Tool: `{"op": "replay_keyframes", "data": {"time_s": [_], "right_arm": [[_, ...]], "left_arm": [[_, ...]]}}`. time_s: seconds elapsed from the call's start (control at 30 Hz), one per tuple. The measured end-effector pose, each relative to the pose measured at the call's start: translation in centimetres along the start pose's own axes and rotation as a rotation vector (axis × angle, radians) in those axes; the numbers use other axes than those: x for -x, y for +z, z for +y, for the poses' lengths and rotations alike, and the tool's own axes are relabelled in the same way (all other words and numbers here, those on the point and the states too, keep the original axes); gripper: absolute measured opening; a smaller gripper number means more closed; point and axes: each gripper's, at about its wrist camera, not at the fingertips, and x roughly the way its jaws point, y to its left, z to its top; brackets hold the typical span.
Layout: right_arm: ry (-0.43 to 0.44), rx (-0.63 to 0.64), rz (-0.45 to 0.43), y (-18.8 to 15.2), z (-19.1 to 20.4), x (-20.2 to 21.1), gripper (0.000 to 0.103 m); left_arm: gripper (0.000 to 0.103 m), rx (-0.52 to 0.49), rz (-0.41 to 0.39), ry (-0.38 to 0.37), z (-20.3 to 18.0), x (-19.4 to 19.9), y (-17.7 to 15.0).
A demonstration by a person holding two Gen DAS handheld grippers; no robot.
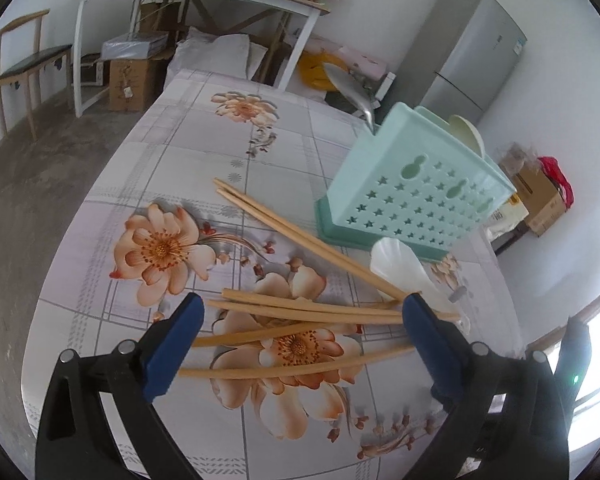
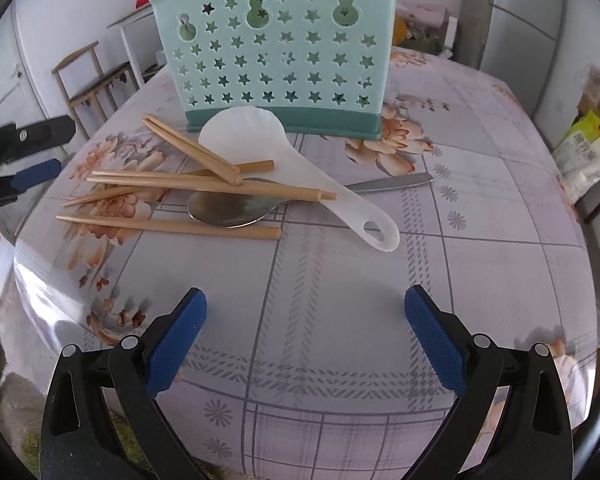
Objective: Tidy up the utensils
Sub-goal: 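Move both tools back down toward the chopsticks on the table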
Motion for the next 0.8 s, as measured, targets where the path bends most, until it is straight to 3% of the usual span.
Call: {"op": "replay_keyframes", "data": {"time_s": [0.37,0.47,0.8], "right_arm": [[0.023,-0.005,-0.019,0.0,-0.2,0.1,0.095],[-0.018,-0.016,-0.012,0.0,-0.2,0.0,0.095],[-0.006,-0.009,-0.041,-0.4,-0.6,0.1,0.095]], "left_arm": [[0.097,-0.004,-0.010,-0.012,0.3,0.1,0.6],[0.097,-0.009,-0.004,-0.018,0.0,0.0,0.7],[0.097,-0.085,-0.012,-0.043,-1.6,-0.3,1.3]]}}
